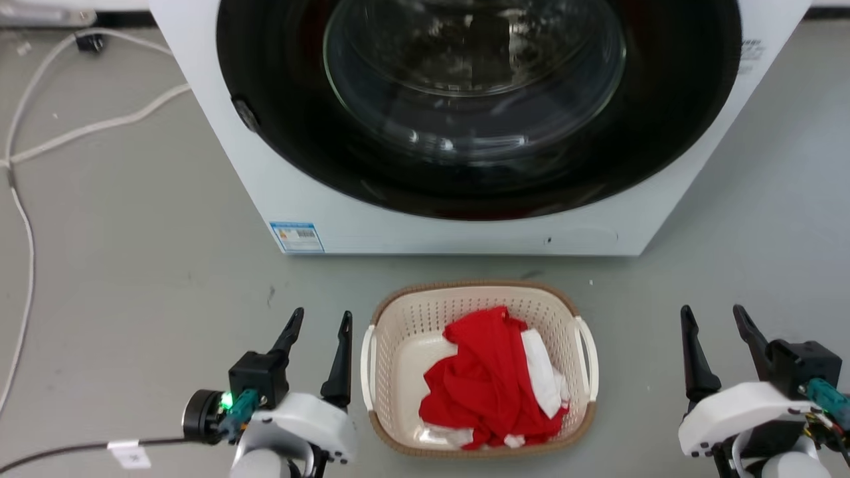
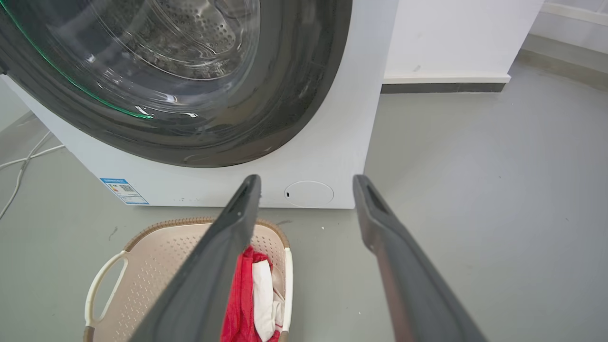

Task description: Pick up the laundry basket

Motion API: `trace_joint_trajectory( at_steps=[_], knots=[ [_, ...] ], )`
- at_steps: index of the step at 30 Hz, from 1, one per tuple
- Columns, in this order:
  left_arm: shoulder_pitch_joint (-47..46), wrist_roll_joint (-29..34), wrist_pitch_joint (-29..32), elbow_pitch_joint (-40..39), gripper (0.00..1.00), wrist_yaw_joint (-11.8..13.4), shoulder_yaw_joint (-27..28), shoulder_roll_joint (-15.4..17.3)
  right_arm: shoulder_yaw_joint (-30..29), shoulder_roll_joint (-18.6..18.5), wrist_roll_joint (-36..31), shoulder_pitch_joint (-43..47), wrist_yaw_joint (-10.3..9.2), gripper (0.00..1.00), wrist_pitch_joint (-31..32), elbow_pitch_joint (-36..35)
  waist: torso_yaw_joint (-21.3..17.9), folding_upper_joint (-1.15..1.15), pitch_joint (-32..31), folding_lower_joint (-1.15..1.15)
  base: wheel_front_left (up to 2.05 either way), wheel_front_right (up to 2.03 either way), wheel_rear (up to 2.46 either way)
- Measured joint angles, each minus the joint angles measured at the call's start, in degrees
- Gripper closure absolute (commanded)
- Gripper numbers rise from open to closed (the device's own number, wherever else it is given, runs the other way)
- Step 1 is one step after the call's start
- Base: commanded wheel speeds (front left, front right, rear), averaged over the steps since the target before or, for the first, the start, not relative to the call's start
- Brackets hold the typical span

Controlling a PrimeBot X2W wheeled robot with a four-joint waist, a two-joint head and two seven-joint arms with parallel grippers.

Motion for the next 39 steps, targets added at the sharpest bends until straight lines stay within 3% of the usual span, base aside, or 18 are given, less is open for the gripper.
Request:
trace_joint_trajectory(
  at_steps=[11, 20, 39],
  knots=[
    [-12.09, -3.67, 0.30, 17.88, 0.00, -3.10, -1.51, 0.09, 0.86, 0.02, 0.42, -8.14, 0.00, 0.00, -1.90, 10.37, -0.67, 0.00, 11.82, 0.01, 0.00, 0.00, 0.00],
    [-23.56, -8.58, 3.23, 31.04, 0.00, -3.90, -4.95, 1.82, 3.28, 0.01, 0.96, -17.20, 0.00, 0.00, -2.75, 20.74, -1.71, 0.00, 21.09, 0.01, 0.00, 0.00, 0.00],
    [-38.38, -25.83, 15.49, 39.87, 0.00, -3.91, -22.04, 8.11, 12.27, 0.03, 5.16, -41.33, 0.01, 0.00, -0.38, 47.80, -3.06, 0.00, 34.76, 0.01, 0.00, 0.00, 0.00]
  ],
)
